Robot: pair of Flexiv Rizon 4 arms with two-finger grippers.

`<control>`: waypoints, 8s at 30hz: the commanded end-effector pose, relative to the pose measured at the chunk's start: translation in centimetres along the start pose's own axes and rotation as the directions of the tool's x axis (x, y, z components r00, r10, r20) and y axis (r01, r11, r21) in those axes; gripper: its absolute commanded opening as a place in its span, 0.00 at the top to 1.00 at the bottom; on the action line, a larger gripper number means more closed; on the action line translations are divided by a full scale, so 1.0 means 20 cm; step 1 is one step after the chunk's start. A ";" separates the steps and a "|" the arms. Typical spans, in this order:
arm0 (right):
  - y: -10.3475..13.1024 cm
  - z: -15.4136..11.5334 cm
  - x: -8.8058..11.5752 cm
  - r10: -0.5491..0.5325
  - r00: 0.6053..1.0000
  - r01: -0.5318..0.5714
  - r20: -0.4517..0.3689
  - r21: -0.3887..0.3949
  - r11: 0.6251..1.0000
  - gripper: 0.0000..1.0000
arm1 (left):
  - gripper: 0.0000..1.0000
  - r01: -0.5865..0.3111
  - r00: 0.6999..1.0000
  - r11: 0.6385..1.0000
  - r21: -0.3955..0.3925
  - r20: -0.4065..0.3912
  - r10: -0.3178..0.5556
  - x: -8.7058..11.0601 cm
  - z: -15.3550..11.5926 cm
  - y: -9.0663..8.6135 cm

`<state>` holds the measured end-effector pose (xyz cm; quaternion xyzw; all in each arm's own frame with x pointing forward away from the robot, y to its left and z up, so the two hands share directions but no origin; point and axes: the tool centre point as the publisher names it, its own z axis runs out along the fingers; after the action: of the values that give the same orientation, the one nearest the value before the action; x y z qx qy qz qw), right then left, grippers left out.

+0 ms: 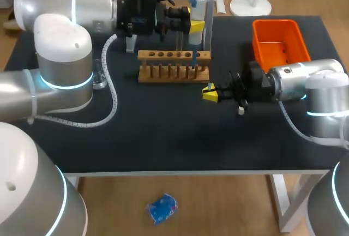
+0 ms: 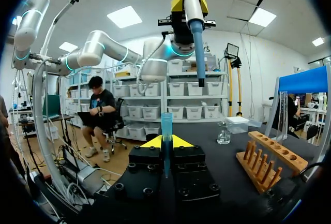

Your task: Invert the test tube, pick up the pipette, mount the tip to pipette, aspirate from beaker and dispense into the tube, eject the tip, return the pipette, and cap with the stopper.

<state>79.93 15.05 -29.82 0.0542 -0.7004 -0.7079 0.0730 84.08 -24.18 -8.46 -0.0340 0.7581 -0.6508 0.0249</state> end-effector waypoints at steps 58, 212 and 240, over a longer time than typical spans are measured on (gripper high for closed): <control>-0.03 0.05 -0.08 -0.023 0.999 0.022 0.036 0.025 0.999 1.00 | 1.00 0.037 0.998 0.999 0.025 -0.048 -0.035 0.07 0.03 0.03; 0.08 0.16 -0.15 -0.122 0.991 0.122 0.046 0.004 0.993 1.00 | 1.00 0.037 0.998 0.999 0.025 -0.048 -0.035 0.07 0.03 0.03; 0.12 0.15 -0.15 -0.165 0.985 0.164 0.042 0.030 0.986 1.00 | 1.00 0.037 0.998 0.999 0.025 -0.048 -0.035 0.07 0.03 0.03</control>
<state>82.59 18.52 -27.73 0.0970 -0.7033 -0.7042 -0.0008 82.78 -24.85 -8.99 -0.0315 0.7501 -0.6605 -0.0053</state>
